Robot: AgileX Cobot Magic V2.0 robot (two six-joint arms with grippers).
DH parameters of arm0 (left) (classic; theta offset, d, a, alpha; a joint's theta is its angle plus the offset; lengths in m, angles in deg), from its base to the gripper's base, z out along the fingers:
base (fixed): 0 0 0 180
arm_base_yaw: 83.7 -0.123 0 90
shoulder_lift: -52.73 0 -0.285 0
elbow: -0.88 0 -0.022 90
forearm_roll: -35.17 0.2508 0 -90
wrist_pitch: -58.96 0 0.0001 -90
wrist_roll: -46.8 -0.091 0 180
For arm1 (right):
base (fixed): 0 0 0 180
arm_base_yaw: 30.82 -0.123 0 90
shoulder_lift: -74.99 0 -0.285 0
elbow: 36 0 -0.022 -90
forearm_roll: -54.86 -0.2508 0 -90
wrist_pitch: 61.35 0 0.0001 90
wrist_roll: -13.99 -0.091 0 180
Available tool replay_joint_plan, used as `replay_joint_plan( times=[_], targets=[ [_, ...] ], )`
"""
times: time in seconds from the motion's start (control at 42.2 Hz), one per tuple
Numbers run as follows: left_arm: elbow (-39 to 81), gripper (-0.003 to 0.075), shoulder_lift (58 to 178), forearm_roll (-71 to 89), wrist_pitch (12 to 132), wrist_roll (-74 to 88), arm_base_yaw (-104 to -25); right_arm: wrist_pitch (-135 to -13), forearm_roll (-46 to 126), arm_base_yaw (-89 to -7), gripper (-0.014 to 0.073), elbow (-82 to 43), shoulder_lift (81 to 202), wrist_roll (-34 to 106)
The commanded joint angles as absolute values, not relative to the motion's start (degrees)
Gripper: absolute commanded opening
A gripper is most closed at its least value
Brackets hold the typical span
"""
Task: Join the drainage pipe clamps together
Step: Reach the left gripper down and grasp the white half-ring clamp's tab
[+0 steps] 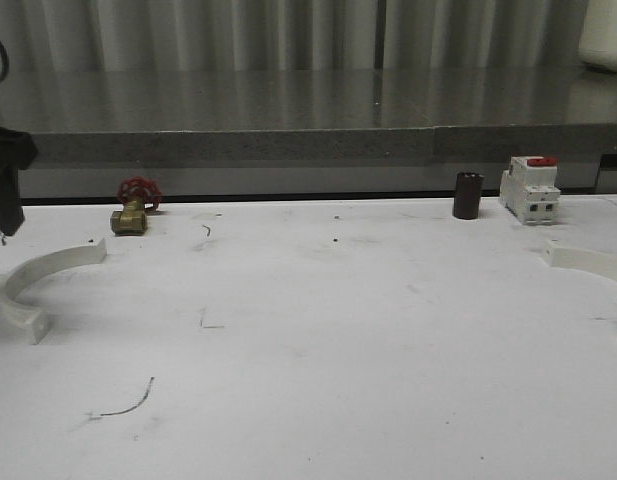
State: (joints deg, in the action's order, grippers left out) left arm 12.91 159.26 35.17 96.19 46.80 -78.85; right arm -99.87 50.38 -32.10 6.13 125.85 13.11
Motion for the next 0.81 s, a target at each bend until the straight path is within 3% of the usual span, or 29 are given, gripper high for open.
replay_joint_plan(
  times=[0.0,0.568,0.663,0.782],
  targets=[
    [9.1,0.0424,160.6,34.8,95.9,46.5,-78.6,-96.6,51.0,-31.9,0.0427,4.3,125.9,13.5],
    [4.8,0.0388,169.4,31.9,98.6,46.5,-78.6,-96.9,51.0,-31.9,0.0427,4.3,125.9,13.5],
    [4.8,0.0347,169.4,31.9,98.2,46.5,-78.6,-96.9,51.0,-31.9,0.0427,4.3,125.9,13.5],
    [4.8,0.0239,169.4,31.9,97.8,46.5,-78.6,-96.9,51.0,-31.9,0.0427,4.3,125.9,13.5]
  ],
)
